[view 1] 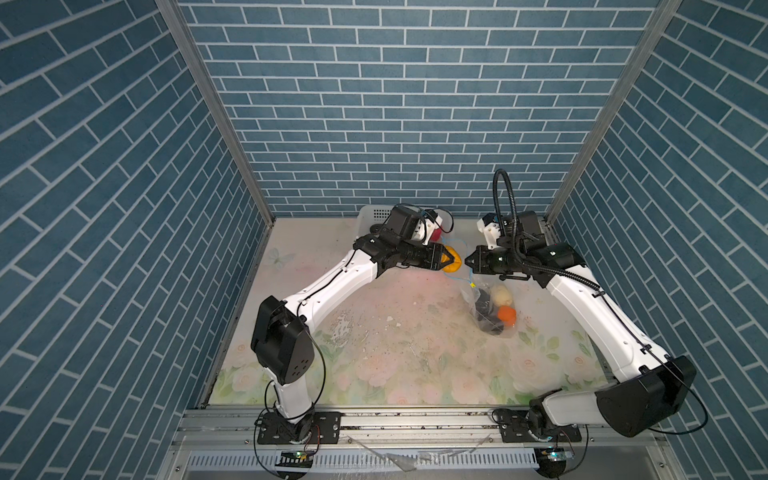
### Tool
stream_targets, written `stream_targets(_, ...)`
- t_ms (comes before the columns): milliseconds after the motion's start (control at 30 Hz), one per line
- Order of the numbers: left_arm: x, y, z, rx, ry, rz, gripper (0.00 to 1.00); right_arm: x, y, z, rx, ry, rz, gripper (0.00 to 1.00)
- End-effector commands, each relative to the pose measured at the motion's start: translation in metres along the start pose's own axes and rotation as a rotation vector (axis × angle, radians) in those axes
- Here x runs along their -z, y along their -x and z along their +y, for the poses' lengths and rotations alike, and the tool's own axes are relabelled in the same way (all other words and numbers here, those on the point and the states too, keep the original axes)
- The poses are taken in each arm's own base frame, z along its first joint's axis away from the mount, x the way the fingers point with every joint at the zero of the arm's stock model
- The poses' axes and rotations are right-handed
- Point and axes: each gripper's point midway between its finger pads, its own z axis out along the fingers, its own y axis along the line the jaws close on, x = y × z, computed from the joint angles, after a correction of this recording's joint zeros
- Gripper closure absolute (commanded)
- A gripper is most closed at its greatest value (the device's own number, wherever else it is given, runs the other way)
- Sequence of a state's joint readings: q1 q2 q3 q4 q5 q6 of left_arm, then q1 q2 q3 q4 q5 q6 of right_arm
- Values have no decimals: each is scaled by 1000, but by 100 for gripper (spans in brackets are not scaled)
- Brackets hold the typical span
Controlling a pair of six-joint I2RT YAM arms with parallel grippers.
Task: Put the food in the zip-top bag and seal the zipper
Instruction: 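Lift the yellow lemon with the left gripper and carry it over the bag mouth, then open the left gripper to drop the lemon into the bag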
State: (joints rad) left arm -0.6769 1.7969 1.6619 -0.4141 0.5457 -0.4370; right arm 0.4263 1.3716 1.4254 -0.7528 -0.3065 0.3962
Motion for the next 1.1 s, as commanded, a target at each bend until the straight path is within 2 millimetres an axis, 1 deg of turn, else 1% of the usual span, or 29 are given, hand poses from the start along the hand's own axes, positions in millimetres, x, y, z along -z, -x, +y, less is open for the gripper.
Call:
stream_targets(0, -8, 5, -3, 5, -10, -2, 66, 13, 4, 11, 0, 47, -40, 100)
stream_targets(133, -16, 6, -3, 18, -12, 4, 66, 17, 2, 13, 6, 52, -47, 100)
stream_targets(333, -24, 5, -17, -9, -23, 24, 63, 15, -2, 12, 2, 51, -41, 100)
stream_targets(567, -30, -4, -10, -12, -1, 58, 59, 14, -3, 11, -1, 50, -41, 100)
stream_targets(833, -36, -8, -8, -12, -4, 78, 48, 13, -4, 11, -1, 50, -41, 100)
stream_targets(1067, -34, -7, -11, -20, -13, 76, 35, 12, -4, 11, -3, 49, -40, 100)
